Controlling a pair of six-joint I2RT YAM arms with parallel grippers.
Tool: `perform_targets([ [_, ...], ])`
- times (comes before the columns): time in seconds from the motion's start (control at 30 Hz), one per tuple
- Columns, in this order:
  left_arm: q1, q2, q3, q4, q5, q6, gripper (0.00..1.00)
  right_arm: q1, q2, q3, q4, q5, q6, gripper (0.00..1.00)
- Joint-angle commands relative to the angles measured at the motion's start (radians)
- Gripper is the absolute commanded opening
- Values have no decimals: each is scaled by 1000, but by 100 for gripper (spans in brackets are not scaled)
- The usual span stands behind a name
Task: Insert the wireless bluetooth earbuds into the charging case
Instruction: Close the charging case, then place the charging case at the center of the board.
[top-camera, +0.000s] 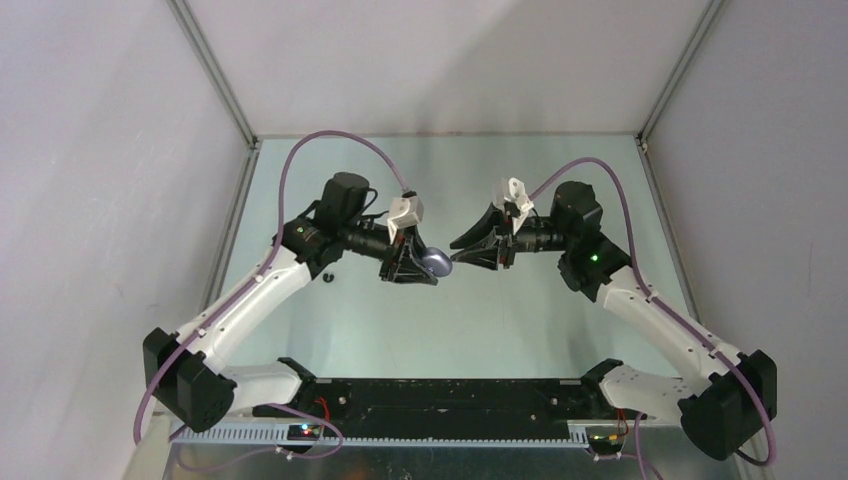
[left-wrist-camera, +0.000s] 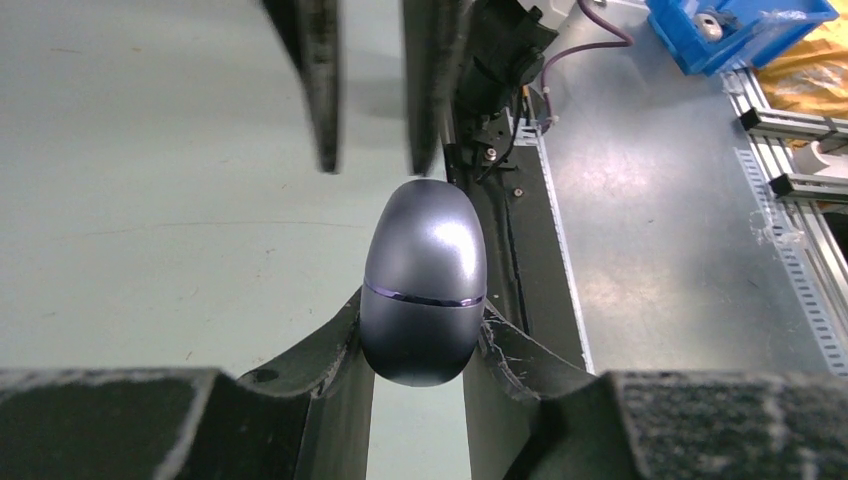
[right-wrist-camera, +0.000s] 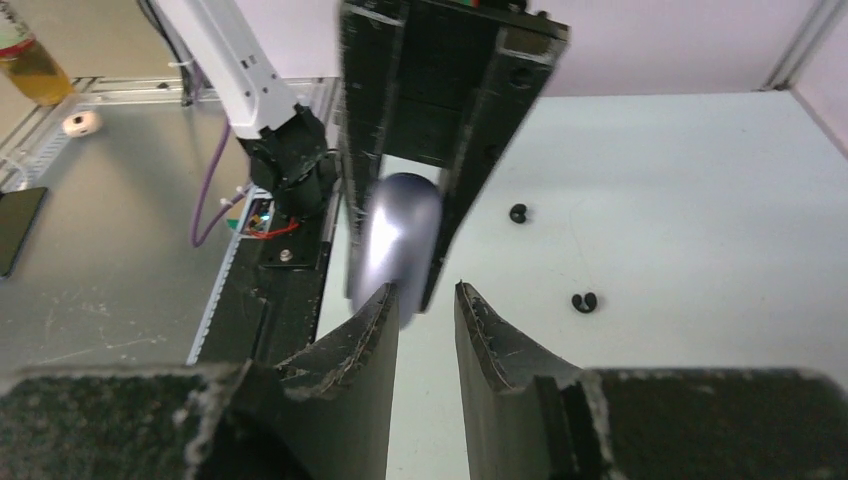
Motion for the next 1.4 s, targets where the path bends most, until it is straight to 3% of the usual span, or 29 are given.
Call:
perform_targets([
  [0.0,0,8,43,71,-53,-41,13,-6,-26,49,24,-82,16,32],
  [0.23,2,-3,38,99,-146,-62,13,-93,-54,47,29,-9,47,39],
  [0.37,17,-8,33,133,-211,-91,13,-165,-83,48,5,83,57,64],
  [0.47,44,-10,31,150,-265,-114,13,-219,-100,47,-19,135,52,94],
  [0.5,52,-9,32,161,-289,-124,13,-238,-101,47,-28,150,53,98],
  [0.7,140,20,73,124,-385,-87,13,-308,-86,47,-49,150,71,99],
  [1.07,393,163,124,25,-416,-41,12,-351,-80,19,-26,120,74,99],
  [1.37,582,403,200,1,-436,-141,11,-380,-77,10,-18,114,71,99],
])
